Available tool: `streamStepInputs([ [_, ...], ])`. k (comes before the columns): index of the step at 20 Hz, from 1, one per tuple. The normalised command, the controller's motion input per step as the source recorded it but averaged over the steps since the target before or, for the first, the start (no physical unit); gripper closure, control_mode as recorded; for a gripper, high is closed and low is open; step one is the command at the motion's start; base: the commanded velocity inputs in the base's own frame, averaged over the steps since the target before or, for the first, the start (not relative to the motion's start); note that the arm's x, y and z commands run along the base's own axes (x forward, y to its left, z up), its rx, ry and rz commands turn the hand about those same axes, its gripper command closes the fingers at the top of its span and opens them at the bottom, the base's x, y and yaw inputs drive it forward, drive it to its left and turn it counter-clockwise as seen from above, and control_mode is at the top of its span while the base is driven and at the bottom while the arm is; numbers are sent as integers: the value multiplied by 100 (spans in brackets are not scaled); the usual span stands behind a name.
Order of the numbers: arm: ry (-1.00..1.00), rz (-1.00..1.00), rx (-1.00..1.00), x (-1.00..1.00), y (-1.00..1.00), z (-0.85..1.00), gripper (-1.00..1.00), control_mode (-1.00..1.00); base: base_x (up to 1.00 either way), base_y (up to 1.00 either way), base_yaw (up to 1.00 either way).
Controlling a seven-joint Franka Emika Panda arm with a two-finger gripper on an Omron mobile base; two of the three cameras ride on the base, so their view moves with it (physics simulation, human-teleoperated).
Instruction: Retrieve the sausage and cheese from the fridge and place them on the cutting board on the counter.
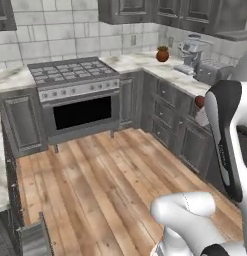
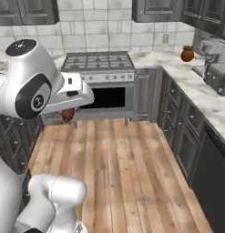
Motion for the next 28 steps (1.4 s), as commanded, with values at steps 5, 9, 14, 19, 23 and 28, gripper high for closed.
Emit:
streamStepInputs([
  [5,0,0,0,0,0,0,100,100,69,0,96],
  [9,0,0,0,0,0,0,100,100,93,0,91],
  [14,0,0,0,0,0,0,100,100,100,0,76],
  [19,0,0,0,0,0,0,100,100,100,14,56],
  [23,0,0,0,0,0,0,100,100,97,11,50],
  [28,0,0,0,0,0,0,100,100,79,-5,49],
])
